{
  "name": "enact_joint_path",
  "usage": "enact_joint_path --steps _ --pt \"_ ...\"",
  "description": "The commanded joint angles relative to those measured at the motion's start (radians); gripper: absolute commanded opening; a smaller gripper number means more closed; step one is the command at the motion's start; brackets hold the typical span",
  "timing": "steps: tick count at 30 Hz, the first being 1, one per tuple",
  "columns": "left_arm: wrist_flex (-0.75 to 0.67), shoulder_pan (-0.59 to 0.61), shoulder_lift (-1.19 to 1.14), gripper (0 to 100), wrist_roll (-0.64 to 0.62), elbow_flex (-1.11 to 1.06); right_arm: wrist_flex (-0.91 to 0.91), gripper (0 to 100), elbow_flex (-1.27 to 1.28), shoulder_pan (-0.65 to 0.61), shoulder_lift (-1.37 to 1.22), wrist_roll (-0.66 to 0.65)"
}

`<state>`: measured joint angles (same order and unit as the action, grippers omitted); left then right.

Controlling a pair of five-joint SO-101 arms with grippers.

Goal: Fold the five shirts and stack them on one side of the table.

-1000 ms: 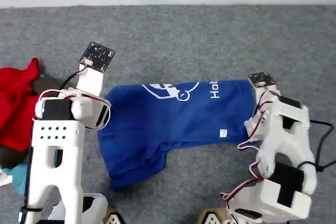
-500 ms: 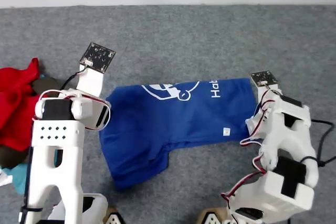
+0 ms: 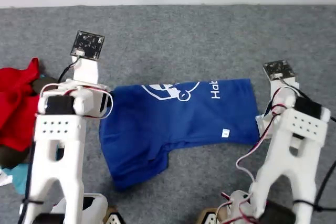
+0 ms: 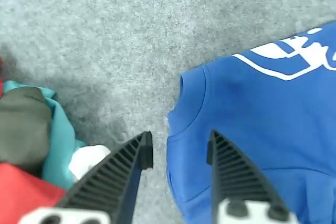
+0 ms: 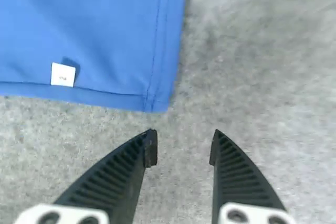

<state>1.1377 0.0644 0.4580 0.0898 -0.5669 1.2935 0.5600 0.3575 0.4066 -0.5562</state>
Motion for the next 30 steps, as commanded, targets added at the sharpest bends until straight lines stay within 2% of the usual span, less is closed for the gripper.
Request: enact_joint_path --steps 1,7,13,15,18,20,23,30 --pt "-0.028 0.003 -0.084 17 -0.011 0.044 0.022 18.3 -0.029 -0.053 0.074 -0.005" --pt "-0.02 0.068 -0.183 17 -0.011 0.128 0.024 18.3 -0.018 -0.081 0.073 0.026" --pt "0.152 0.072 -0.221 17 -0.003 0.154 0.027 18.3 0.009 -0.082 0.073 0.021" --pt "0.146 0.127 -0.224 17 -0.008 0.173 0.022 18.2 0.032 -0.082 0.073 0.023" --pt "0.061 0.233 -0.226 17 -0.028 0.222 0.018 18.1 0.066 -0.082 0.073 0.023" --pt "-0.005 0.261 -0.227 17 -0.064 0.236 -0.004 18.0 0.089 -0.082 0.073 0.021" --pt "-0.054 0.229 -0.235 17 -0.074 0.236 -0.045 18.0 0.117 -0.082 0.073 0.023" --pt "-0.058 0.075 -0.414 17 -0.074 0.257 -0.058 18.0 0.123 -0.082 0.073 0.023"
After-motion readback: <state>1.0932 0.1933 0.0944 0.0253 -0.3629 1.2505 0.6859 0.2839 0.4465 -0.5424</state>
